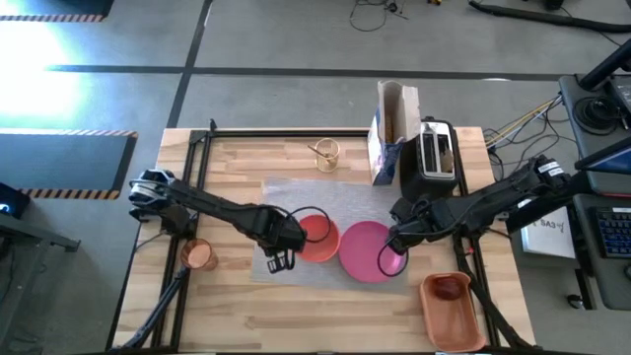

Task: Arrange a breakfast setting
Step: Adjust the gray table mat, then put the orange cup to the top right of the orange bowl on the gray table mat

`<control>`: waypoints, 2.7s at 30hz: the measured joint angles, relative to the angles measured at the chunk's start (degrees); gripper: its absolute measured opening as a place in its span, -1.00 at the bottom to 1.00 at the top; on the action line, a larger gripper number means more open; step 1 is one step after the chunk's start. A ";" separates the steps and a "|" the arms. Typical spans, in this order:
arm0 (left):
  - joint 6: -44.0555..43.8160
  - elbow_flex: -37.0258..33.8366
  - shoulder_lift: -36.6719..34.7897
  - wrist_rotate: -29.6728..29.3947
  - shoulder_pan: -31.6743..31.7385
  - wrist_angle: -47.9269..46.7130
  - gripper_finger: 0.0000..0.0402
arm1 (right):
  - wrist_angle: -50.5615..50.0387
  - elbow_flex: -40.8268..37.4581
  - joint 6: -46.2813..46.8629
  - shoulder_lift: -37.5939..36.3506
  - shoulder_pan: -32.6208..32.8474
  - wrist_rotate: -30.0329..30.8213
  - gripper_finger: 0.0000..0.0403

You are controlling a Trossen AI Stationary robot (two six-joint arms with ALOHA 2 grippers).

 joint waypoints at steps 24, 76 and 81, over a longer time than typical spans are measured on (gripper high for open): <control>-5.37 -19.01 -0.03 0.56 -2.99 25.81 -1.00 | 0.73 -4.07 4.17 0.04 -1.22 -2.52 -0.96; -11.29 -17.09 -3.02 2.78 -10.53 24.26 -1.00 | 24.38 -12.65 -3.02 0.09 -11.22 -0.78 -0.96; -10.85 -14.67 -4.14 2.77 -11.06 24.05 -1.00 | 24.33 -11.24 -6.11 0.09 -11.22 -0.23 -0.92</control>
